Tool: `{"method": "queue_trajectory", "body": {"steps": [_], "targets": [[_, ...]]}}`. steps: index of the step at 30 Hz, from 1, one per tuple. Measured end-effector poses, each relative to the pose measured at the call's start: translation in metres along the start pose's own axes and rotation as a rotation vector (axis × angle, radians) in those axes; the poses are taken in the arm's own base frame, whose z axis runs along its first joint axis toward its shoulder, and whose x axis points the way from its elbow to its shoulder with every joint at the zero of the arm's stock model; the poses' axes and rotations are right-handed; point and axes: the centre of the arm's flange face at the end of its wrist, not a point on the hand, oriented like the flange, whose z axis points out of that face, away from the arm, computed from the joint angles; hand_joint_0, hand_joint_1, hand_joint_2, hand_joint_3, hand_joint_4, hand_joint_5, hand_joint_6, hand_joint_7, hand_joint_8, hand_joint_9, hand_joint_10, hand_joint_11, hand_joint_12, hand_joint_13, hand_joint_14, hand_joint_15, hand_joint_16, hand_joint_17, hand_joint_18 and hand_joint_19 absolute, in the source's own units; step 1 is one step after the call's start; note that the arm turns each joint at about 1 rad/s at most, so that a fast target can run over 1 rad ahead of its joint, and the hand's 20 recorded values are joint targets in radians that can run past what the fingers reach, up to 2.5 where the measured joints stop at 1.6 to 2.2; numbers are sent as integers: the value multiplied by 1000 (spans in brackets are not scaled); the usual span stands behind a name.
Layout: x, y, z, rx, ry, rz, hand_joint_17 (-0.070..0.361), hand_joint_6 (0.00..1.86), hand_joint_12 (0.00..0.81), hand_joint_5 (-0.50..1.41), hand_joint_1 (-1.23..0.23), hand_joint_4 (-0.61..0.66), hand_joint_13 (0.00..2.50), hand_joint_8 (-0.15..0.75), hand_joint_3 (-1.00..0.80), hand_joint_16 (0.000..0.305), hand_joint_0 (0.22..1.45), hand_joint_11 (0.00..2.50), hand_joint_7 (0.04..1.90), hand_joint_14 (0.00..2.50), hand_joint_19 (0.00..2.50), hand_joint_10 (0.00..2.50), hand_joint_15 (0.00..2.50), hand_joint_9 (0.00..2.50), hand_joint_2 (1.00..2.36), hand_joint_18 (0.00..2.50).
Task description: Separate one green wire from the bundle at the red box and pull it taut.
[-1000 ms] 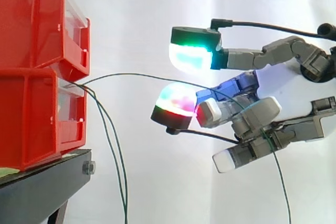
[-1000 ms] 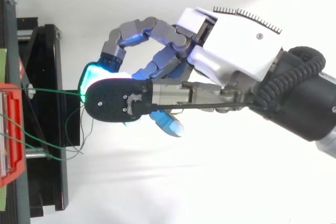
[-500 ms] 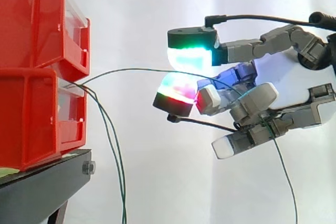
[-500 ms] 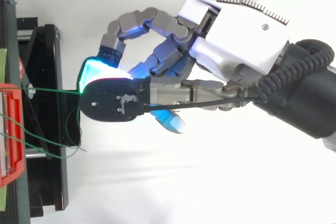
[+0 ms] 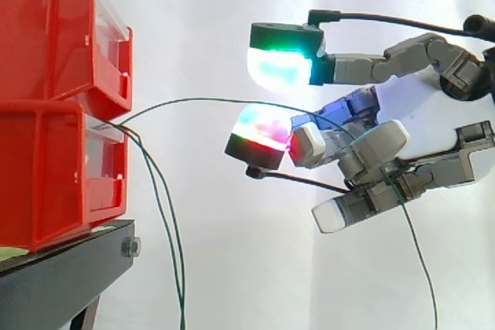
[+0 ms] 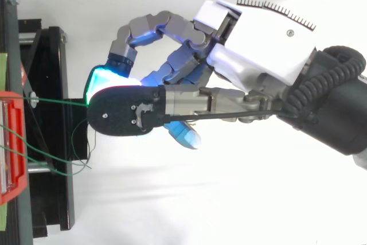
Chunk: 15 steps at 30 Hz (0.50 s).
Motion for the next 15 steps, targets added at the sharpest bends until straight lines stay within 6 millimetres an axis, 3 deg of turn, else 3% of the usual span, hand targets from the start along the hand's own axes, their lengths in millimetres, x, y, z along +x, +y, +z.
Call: {"method": "queue_trajectory", "body": {"steps": [10, 15], "targets": [[1, 0, 0, 0, 1, 0, 112, 906, 344, -199, -780, 107, 1541, 269, -473, 50, 646, 1045, 1001, 19, 495, 22, 1292, 1221, 1003, 929], [1, 0, 0, 0, 0, 0, 109, 928, 346, -198, -778, 23, 1537, 268, -310, 48, 658, 1058, 1078, 19, 510, 21, 1294, 1228, 1016, 948]]}}
